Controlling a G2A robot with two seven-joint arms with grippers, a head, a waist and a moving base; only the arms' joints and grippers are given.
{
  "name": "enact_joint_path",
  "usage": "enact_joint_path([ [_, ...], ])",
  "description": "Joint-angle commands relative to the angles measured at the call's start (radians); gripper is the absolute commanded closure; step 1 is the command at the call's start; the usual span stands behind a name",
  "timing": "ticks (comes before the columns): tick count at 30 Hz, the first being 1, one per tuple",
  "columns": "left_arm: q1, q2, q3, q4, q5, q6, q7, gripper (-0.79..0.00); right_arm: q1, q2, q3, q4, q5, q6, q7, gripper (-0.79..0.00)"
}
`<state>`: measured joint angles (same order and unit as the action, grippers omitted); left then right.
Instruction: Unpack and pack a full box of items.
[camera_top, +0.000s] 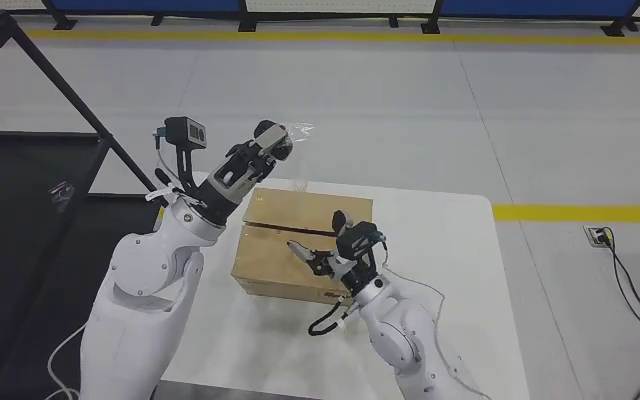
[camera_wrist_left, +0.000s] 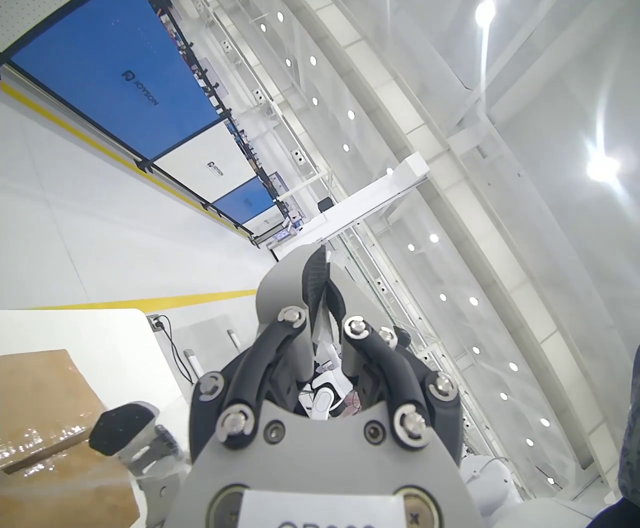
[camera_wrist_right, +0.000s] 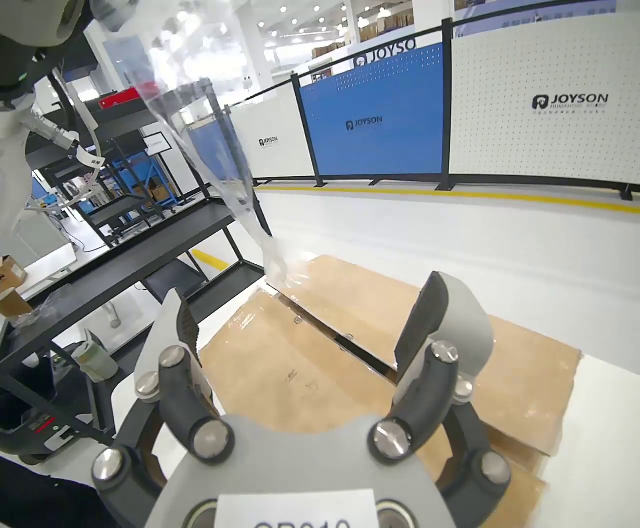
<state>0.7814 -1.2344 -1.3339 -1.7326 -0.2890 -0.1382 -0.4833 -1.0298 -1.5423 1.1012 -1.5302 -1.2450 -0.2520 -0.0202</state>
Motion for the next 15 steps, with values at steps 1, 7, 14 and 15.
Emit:
enact_joint_path([
  [1,0.000,-0.002,0.007,-0.001,-0.008,-0.002,0.002,0.000,0.018,-0.005,-0.028,0.026,-0.018,0.013,-0.026,-0.634],
  [7,-0.001,-0.003,0.016,-0.005,-0.017,-0.006,0.000,0.000,0.061,-0.015,-0.060,0.082,0.009,0.000,-0.045,-0.296],
  [14,0.011,-0.002,0.003,-0.013,-0.040,-0.009,-0.008,0.000,0.091,-0.023,-0.072,0.126,0.020,0.028,-0.085,-0.046],
  [15,0.013,-0.002,0.000,-0.014,-0.041,-0.009,-0.008,0.000,0.094,-0.024,-0.073,0.130,0.023,0.030,-0.087,-0.031],
])
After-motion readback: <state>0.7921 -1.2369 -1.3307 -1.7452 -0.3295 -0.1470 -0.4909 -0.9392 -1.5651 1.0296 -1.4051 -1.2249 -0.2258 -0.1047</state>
